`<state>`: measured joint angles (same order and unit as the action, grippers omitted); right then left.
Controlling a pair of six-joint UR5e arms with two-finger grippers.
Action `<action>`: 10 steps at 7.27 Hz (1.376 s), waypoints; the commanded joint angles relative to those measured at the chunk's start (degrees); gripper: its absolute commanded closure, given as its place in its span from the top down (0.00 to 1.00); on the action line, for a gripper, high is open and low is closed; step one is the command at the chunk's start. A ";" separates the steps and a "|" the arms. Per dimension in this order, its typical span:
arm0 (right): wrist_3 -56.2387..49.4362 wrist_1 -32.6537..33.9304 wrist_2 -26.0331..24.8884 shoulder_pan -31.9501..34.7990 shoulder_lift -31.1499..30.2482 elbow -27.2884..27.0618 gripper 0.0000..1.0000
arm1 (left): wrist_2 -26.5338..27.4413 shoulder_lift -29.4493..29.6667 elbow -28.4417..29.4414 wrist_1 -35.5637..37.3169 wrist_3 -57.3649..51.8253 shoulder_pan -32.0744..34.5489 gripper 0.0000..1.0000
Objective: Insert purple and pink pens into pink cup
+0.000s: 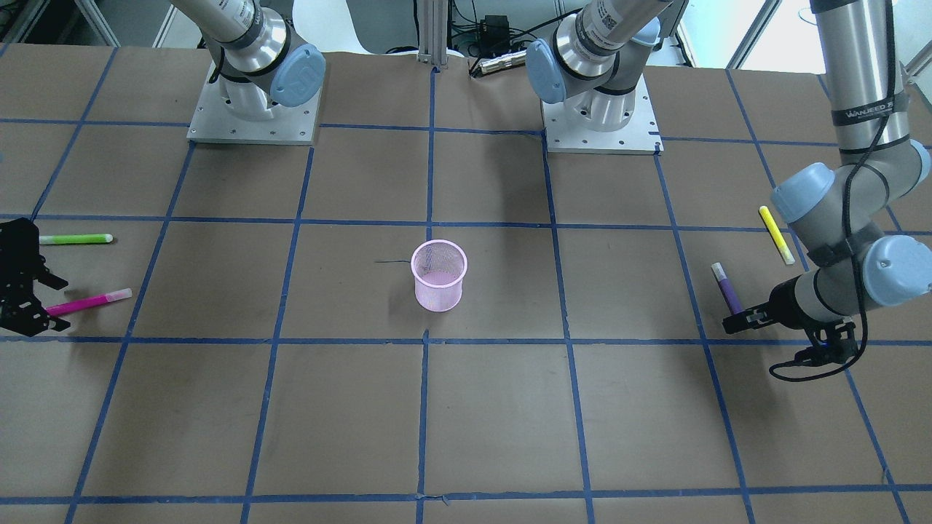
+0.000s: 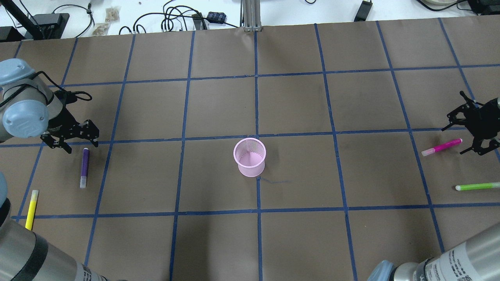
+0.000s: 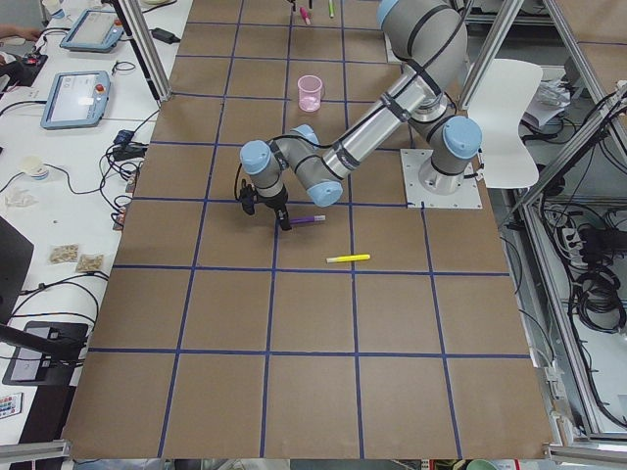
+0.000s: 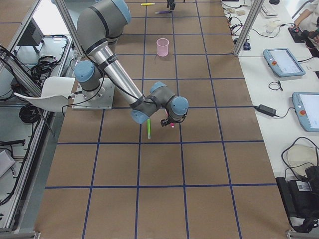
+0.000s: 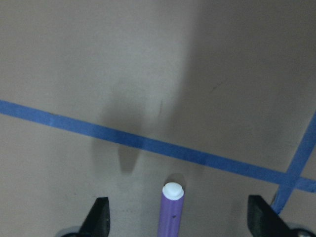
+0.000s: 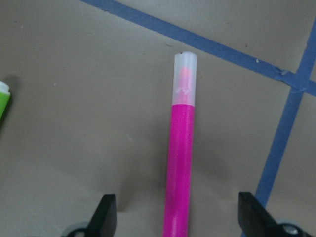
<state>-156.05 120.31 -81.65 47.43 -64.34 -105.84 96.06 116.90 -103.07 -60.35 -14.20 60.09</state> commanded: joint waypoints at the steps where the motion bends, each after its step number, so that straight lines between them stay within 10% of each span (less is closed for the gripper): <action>1: 0.04 1.50 0.00 -0.67 0.00 -0.60 0.65 | 0.01 0.52 -0.46 -0.11 0.05 -0.15 0.73; 6: 0.75 2.04 -0.09 -0.67 -0.52 -0.33 0.14 | 0.10 0.61 -0.46 -0.55 -0.12 -0.06 0.32; 7: 2.14 1.77 -0.17 -0.67 -0.61 0.19 0.14 | 0.18 0.61 -0.37 -0.73 0.05 -0.15 0.02; 10: 13.72 -1.63 -0.26 0.56 -9.01 -0.33 0.11 | 0.18 -0.09 0.59 -0.64 -0.12 -0.06 0.00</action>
<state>-147.23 120.72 -81.87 47.22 -68.78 -105.79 96.26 117.32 -102.97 -61.04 -14.29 59.97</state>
